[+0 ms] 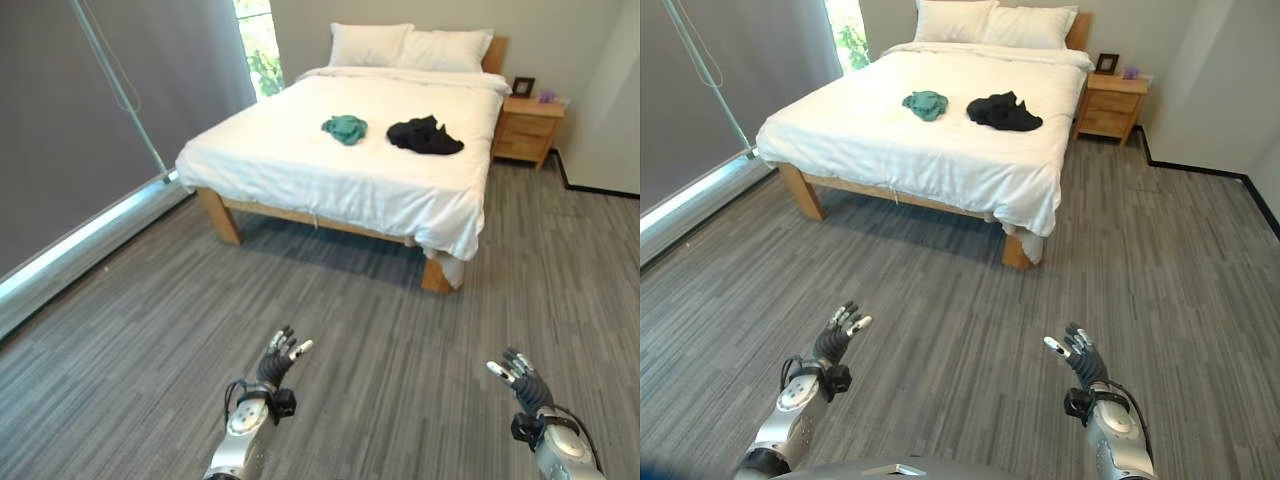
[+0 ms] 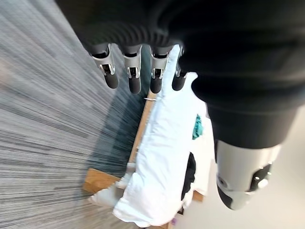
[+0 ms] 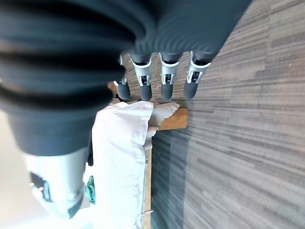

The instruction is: Pick up bed clothes into laundry basket.

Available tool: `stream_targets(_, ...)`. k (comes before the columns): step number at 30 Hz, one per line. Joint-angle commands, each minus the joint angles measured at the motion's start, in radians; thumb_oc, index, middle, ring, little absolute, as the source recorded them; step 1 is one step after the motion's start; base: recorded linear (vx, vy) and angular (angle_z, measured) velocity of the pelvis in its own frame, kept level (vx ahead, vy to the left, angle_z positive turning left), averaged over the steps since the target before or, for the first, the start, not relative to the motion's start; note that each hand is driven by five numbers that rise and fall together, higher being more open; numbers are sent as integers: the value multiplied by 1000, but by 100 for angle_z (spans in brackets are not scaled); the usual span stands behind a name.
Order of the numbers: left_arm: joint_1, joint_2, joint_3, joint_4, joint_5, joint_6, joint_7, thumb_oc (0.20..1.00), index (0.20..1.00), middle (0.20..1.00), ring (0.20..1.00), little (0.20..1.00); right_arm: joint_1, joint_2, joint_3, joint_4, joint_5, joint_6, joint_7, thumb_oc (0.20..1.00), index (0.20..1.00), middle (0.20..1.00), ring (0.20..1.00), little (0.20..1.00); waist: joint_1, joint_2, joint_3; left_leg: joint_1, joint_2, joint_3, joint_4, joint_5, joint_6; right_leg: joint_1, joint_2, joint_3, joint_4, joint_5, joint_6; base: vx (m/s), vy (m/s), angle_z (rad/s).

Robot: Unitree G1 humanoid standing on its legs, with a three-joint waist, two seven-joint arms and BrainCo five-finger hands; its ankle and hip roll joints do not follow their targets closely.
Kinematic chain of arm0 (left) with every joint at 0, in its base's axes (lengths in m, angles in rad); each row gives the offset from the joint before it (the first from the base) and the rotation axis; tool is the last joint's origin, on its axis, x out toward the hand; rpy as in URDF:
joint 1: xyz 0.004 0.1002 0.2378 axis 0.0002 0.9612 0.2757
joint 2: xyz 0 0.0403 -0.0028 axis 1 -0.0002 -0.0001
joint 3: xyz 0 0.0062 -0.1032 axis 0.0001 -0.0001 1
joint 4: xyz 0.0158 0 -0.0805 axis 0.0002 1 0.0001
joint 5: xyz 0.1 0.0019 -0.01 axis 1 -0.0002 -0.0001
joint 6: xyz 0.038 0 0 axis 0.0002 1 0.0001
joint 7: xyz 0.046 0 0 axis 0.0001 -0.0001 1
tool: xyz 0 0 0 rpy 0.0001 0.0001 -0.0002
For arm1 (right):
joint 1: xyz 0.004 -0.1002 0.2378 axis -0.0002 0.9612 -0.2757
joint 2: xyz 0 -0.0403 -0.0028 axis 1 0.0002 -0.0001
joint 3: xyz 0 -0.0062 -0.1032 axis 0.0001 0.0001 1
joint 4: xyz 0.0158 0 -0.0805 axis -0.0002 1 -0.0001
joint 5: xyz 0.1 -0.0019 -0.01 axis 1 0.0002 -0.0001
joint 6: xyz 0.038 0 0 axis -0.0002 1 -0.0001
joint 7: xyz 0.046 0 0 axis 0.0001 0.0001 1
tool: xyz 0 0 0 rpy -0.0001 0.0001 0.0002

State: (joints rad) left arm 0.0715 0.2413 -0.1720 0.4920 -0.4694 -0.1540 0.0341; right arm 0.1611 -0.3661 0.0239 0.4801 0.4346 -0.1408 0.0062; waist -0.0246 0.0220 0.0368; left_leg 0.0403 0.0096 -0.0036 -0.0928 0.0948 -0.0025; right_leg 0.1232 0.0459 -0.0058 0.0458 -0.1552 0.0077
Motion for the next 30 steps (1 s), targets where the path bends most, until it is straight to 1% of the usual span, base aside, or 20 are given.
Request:
stream_targets(1,-88,10,40,-11,-45,-41,0,1000,1000,1000,1000,1000,-42,7,-24,-94,-55,-46,-9,1000,1000,1000,1000,1000,4,-50,44,94,-29,-27,6,-125,3,-25,-105,-41,-119,198,102,-23,70,-6)
stream_targets(4,-85,9,31,-29,-36,-38,3,1000,1000,1000,1000,1000,-55,6,-29,-97,-67,-47,-16,1000,1000,1000,1000,1000,8,-47,60,85,-38,-23,6,-125,18,-47,-117,-34,-86,192,105,-14,72,-13)
stream_targets(8,-120,13,8,-70,-36,-27,25,1000,1000,1000,1000,1000,-108,-1,-5,-96,-91,-41,-34,1000,1000,1000,1000,1000,15,-38,82,67,-56,-18,17,-132,44,-104,-141,-21,5,168,123,-9,118,-5)
stream_targets(10,-141,32,-9,-86,5,-20,22,1000,1000,1000,1000,1000,-131,-3,12,-98,-92,-43,-31,1000,1000,1000,1000,1000,19,-31,95,61,-66,-23,31,-141,58,-151,-154,-21,107,151,134,-5,159,-11)
stream_targets(12,-158,54,-12,-91,64,-17,27,1000,1000,1000,1000,1000,-143,-5,31,-113,-109,-40,-23,1000,1000,1000,1000,1000,17,-26,117,62,-75,-24,40,-147,75,-232,-173,-18,272,200,144,-22,170,-10)
stream_targets(13,-168,71,-16,-101,92,-15,27,1000,1000,1000,1000,1000,-148,-8,45,-131,-121,-40,-17,1000,1000,1000,1000,1000,14,-22,130,67,-76,-24,41,-148,84,-268,-176,-23,360,239,141,40,170,-19)
stream_targets(15,-176,79,-12,-103,104,-13,23,1000,1000,1000,1000,1000,-144,-1,55,-154,-125,-38,-7,1000,1000,1000,1000,1000,7,-18,140,83,-75,-41,39,-154,91,-340,-166,-27,475,238,130,105,107,-10)
stream_targets(16,-176,79,-12,-103,104,-13,23,1000,1000,1000,1000,1000,-144,-1,55,-154,-125,-38,-7,1000,1000,1000,1000,1000,7,-19,139,83,-76,-41,39,-154,91,-341,-167,-27,476,237,130,229,25,14)
stream_targets(17,-170,81,0,-94,93,-15,19,1000,1000,1000,1000,1000,-139,6,62,-176,-123,-36,7,1000,1000,1000,1000,1000,-7,-21,144,120,-68,-45,25,-169,84,-404,-156,-45,446,240,131,296,-17,31)
stream_targets(18,-166,81,8,-93,90,-15,21,1000,1000,1000,1000,1000,-137,8,64,-180,-115,-39,13,1000,1000,1000,1000,1000,-17,-21,144,151,-62,-50,14,-182,76,-431,-149,-69,400,232,126,414,-47,26)
stream_targets(20,-165,84,16,-94,86,-19,25,1000,1000,1000,1000,1000,-139,6,65,-178,-106,-44,11,1000,1000,1000,1000,1000,-37,-29,147,192,-56,-70,6,-212,62,-464,-140,-98,277,252,129,435,-132,-8)
stream_targets(21,-168,86,18,-80,80,-20,19,1000,1000,1000,1000,1000,-144,3,73,-168,-110,-44,5,1000,1000,1000,1000,1000,-62,-50,142,234,-54,-99,6,-243,47,-482,-103,-97,112,307,143,411,-147,-40)
stream_targets(22,-168,86,19,-79,79,-20,18,1000,1000,1000,1000,1000,-144,3,74,-168,-110,-45,5,1000,1000,1000,1000,1000,-63,-44,144,238,-48,-99,6,-247,46,-474,-97,-101,102,311,142,616,-214,-30)
stream_targets(23,-161,91,22,-82,81,-19,-1,1000,1000,1000,1000,1000,-150,-3,77,-166,-118,-39,6,1000,1000,1000,1000,1000,-83,-58,137,281,-38,-116,6,-261,33,-514,-82,-139,-21,377,156,349,-105,1)
stream_targets(24,-160,91,22,-82,82,-18,-1,1000,1000,1000,1000,1000,-150,-3,78,-166,-118,-39,6,1000,1000,1000,1000,1000,-86,-51,137,283,-30,-118,6,-264,32,-506,-76,-145,-31,381,156,463,-145,13)
stream_targets(26,-152,92,25,-96,102,-16,-1,1000,1000,1000,1000,1000,-146,-4,70,-175,-123,-33,8,1000,1000,1000,1000,1000,-100,-54,131,311,-16,-132,6,-272,22,-518,-82,-165,-45,403,161,444,-146,28)
stream_targets(27,-144,85,22,-102,104,-12,-5,1000,1000,1000,1000,1000,-143,-8,70,-174,-125,-29,15,1000,1000,1000,1000,1000,-101,-46,109,331,11,-135,29,-258,0,-484,-79,-185,-30,394,136,467,-170,57)
stream_targets(28,-144,85,22,-103,104,-12,-5,1000,1000,1000,1000,1000,-143,-9,70,-174,-125,-29,15,1000,1000,1000,1000,1000,-101,-43,108,332,13,-135,29,-259,-1,-483,-77,-187,-30,394,135,462,-193,65)
stream_targets(29,-137,77,27,-99,101,-13,2,1000,1000,1000,1000,1000,-148,-11,77,-163,-131,-30,18,1000,1000,1000,1000,1000,-97,-36,98,318,31,-123,94,-231,-16,-476,-69,-207,0,384,114,277,-124,46)
stream_targets(30,-135,69,25,-100,89,-11,2,1000,1000,1000,1000,1000,-152,-15,83,-157,-133,-28,16,1000,1000,1000,1000,1000,-101,-27,96,300,45,-113,165,-184,-39,-464,-58,-203,12,372,105,579,-287,35)
